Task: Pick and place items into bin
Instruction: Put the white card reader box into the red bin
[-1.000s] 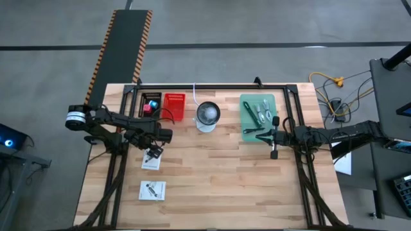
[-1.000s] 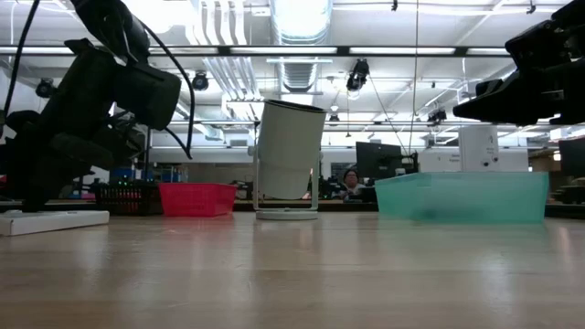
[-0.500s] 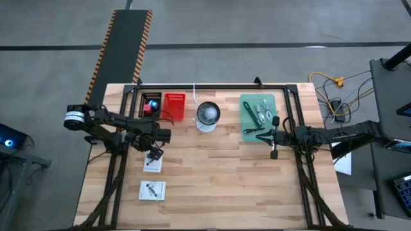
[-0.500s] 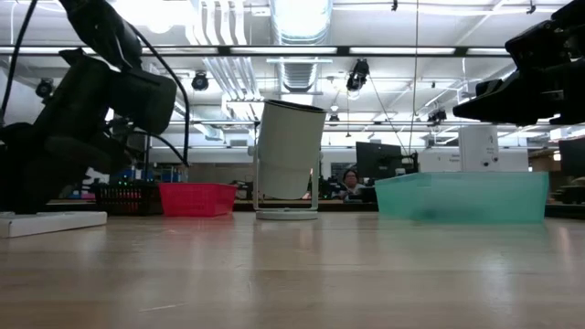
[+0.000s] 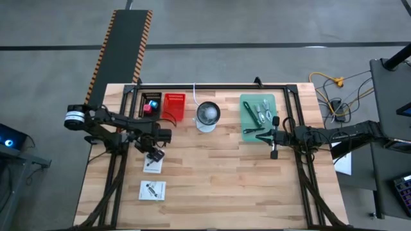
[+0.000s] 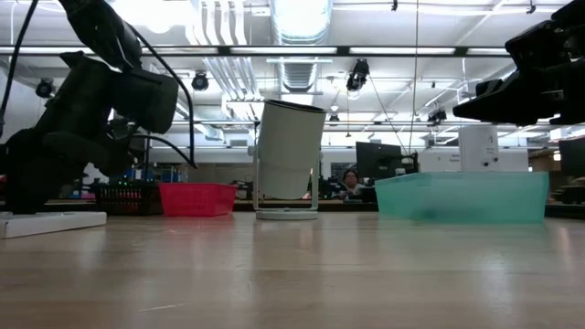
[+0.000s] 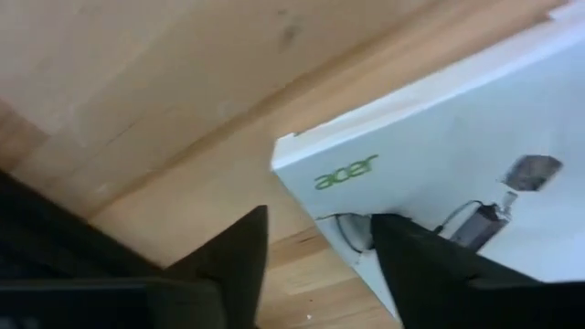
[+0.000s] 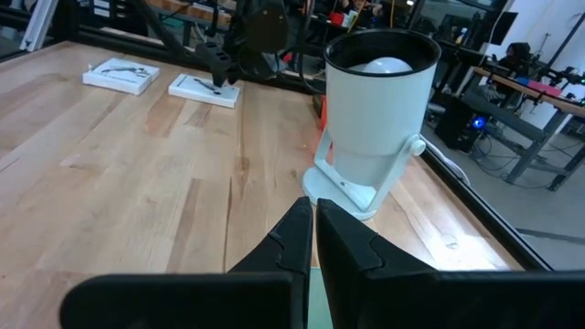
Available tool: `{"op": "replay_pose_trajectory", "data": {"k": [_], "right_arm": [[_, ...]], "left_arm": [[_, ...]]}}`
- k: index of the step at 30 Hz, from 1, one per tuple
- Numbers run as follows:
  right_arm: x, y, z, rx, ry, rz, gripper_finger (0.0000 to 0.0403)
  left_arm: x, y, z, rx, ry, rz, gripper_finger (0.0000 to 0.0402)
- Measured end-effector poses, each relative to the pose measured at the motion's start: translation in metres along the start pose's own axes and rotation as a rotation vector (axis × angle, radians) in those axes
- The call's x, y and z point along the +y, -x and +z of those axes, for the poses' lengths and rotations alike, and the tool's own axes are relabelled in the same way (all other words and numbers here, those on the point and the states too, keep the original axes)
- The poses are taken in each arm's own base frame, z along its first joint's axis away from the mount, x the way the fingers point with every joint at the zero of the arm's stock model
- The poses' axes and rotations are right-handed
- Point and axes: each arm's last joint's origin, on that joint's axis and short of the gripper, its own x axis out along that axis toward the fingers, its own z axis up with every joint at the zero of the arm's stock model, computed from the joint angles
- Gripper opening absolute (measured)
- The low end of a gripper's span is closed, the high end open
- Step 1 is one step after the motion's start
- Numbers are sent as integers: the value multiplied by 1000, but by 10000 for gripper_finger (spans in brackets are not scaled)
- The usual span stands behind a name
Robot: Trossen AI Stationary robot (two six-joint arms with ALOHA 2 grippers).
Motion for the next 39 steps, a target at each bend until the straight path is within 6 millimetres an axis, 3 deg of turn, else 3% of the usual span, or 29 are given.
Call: {"op": "replay_pose_trajectory", "data": {"k": [10,15,22,33,39], "right_arm": [[0,0,0,0,3,0,8],[0,0,0,0,3,0,8],[0,0,0,0,3,0,8],[0,0,0,-1,0,0,8],[0,0,0,-1,0,-1,8]], "left_arm": [[-3,0,2,-6,-192,-40,11],[-5,3,2,-19,-388,-42,6],[-14,21,8,-149,-450,-51,2],[-17,82,-5,-400,-498,-190,2],[-9,116,-11,-661,-382,-109,2]]}}
